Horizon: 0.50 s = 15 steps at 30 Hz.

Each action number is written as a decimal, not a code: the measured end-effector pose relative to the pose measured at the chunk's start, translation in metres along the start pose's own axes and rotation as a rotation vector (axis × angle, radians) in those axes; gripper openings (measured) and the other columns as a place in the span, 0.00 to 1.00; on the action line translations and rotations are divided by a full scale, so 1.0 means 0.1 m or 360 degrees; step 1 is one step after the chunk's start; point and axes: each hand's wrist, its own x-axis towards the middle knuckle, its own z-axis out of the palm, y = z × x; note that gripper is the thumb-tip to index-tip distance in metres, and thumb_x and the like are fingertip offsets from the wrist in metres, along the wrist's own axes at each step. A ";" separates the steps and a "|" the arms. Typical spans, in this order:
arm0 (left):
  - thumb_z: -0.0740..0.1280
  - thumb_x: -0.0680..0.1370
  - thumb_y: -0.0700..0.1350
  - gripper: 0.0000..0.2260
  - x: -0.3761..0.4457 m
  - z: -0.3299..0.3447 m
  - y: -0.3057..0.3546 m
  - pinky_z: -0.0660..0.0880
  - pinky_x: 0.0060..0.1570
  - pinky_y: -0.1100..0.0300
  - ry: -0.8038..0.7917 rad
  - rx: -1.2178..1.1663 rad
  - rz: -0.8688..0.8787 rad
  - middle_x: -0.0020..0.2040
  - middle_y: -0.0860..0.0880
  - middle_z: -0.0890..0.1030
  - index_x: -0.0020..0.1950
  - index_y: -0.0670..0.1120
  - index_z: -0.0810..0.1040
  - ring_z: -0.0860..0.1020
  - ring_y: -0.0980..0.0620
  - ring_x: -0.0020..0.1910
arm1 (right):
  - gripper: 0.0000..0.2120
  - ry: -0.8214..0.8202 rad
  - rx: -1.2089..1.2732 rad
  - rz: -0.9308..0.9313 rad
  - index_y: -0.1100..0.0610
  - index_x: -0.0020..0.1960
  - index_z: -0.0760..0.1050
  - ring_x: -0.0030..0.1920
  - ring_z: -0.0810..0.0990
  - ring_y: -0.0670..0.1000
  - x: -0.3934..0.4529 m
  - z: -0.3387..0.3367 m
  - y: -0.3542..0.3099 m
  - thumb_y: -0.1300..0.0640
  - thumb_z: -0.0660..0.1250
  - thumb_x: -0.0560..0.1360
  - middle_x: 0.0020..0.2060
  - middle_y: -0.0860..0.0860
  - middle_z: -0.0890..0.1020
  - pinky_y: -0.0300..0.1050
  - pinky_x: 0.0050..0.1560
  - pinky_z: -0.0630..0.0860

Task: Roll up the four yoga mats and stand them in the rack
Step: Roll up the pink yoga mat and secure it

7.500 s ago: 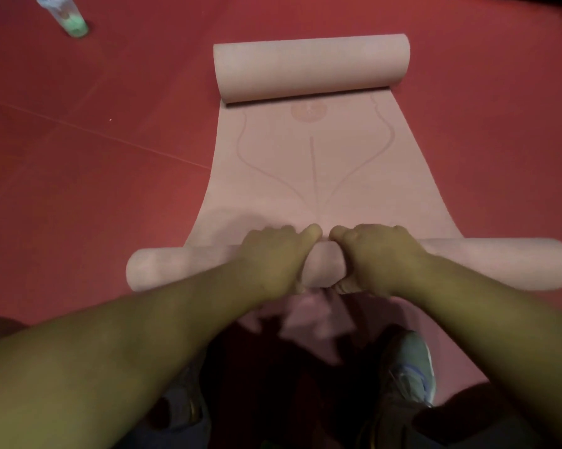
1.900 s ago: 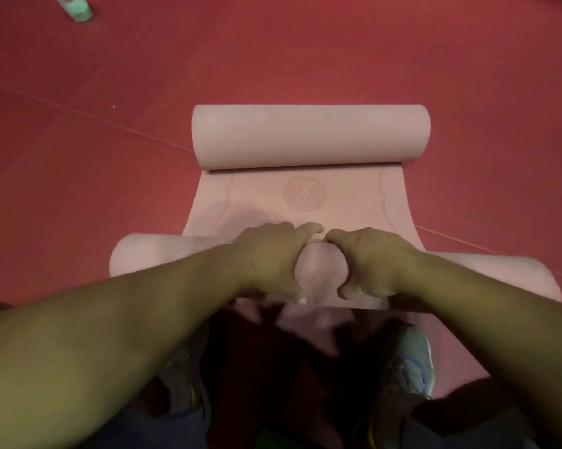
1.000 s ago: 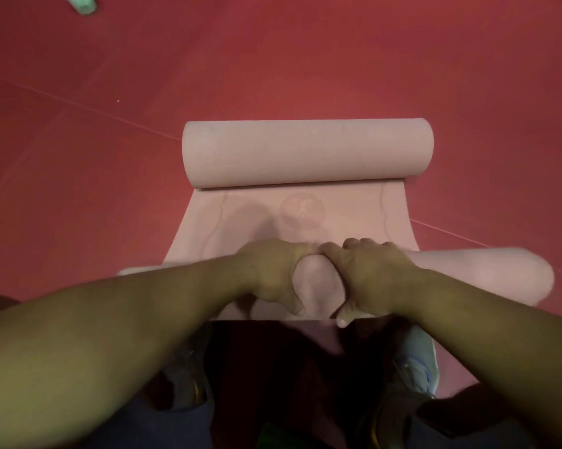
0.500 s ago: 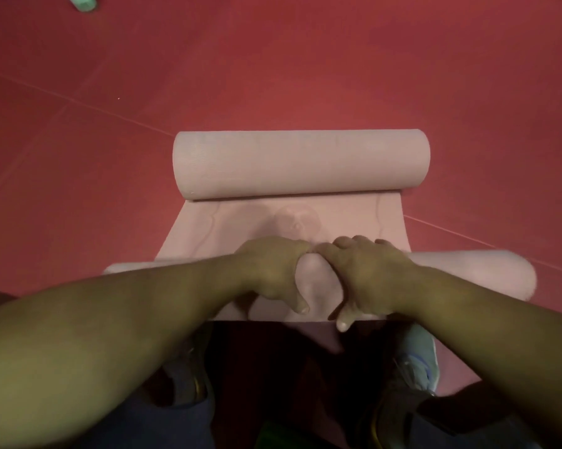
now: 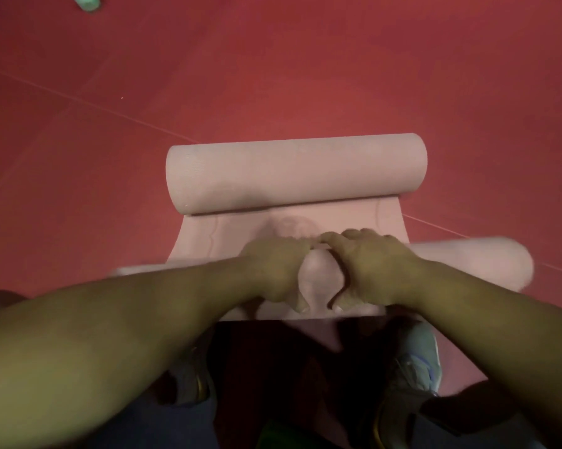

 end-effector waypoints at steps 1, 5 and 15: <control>0.82 0.61 0.60 0.40 0.02 -0.03 -0.07 0.74 0.51 0.61 -0.0051 -0.0147 0.0005 0.57 0.58 0.81 0.70 0.59 0.70 0.80 0.53 0.57 | 0.58 0.0010 -0.0146 -0.0017 0.43 0.77 0.53 0.65 0.72 0.56 -0.02 -0.01 -0.04 0.31 0.78 0.55 0.64 0.48 0.72 0.59 0.67 0.68; 0.79 0.52 0.67 0.45 0.13 0.00 -0.22 0.78 0.61 0.55 -0.0226 -0.0405 0.0056 0.58 0.57 0.82 0.67 0.56 0.76 0.80 0.54 0.58 | 0.50 0.0073 -0.0315 -0.0009 0.43 0.73 0.57 0.58 0.75 0.55 -0.04 0.00 -0.15 0.37 0.77 0.58 0.52 0.47 0.74 0.55 0.58 0.69; 0.82 0.60 0.61 0.45 0.09 0.22 -0.12 0.78 0.56 0.50 -0.0016 0.0059 0.0120 0.61 0.55 0.80 0.72 0.58 0.65 0.79 0.49 0.58 | 0.43 -0.0206 0.0107 -0.0073 0.43 0.69 0.64 0.55 0.79 0.53 0.02 0.05 0.02 0.35 0.78 0.60 0.52 0.45 0.77 0.46 0.52 0.75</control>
